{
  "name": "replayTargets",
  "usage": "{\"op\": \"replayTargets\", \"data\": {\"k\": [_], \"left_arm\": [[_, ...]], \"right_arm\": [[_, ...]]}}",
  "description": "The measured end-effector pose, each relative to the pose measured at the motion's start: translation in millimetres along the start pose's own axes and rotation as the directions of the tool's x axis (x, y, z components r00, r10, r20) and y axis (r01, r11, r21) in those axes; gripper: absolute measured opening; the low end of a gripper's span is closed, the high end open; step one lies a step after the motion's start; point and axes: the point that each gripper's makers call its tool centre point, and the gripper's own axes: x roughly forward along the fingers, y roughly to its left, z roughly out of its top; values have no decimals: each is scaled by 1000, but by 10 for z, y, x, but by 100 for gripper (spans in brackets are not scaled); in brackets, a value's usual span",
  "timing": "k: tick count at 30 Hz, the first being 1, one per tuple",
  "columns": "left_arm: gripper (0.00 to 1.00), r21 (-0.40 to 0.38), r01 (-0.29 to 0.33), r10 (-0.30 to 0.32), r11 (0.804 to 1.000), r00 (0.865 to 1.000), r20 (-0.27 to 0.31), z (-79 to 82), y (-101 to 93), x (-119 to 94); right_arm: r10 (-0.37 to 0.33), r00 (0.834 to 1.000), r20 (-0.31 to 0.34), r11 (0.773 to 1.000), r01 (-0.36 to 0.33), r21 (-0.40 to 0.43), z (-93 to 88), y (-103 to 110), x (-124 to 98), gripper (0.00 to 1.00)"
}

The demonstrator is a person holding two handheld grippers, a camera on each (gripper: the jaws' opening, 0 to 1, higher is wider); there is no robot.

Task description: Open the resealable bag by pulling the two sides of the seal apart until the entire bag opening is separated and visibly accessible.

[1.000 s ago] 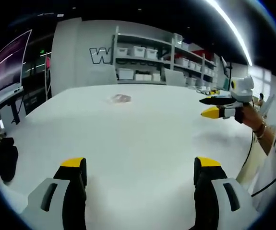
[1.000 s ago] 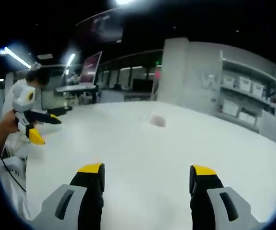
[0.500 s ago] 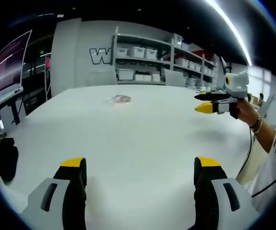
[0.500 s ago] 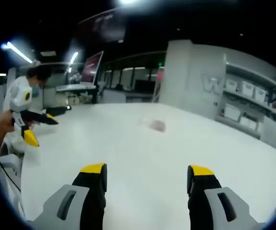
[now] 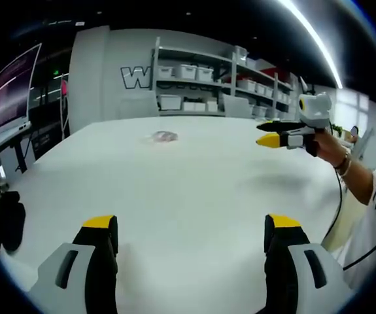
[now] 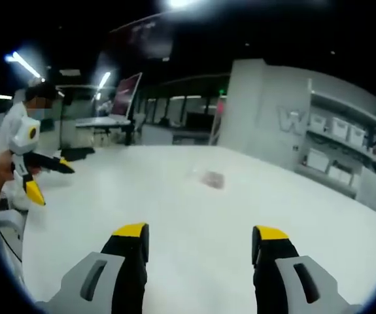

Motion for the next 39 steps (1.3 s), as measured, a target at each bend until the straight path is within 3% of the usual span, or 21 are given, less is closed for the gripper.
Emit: {"op": "replayTargets", "data": {"k": [13, 21, 26, 39], "left_arm": [[92, 6, 6, -6, 1000, 1000, -5, 11, -20, 10], [92, 11, 7, -7, 1000, 1000, 1, 46, -21, 4], [92, 11, 8, -8, 1000, 1000, 8, 65, -11, -14], [92, 8, 7, -7, 1000, 1000, 16, 68, 9, -35]], "right_arm": [[9, 1000, -7, 1000, -9, 2, 7, -58, 189, 59], [1, 1000, 2, 997, -1, 76, 66, -230, 328, 58], [-18, 1000, 11, 997, 17, 76, 141, -315, 448, 57], [-19, 1000, 6, 999, 19, -48, 197, -260, 661, 55]]}}
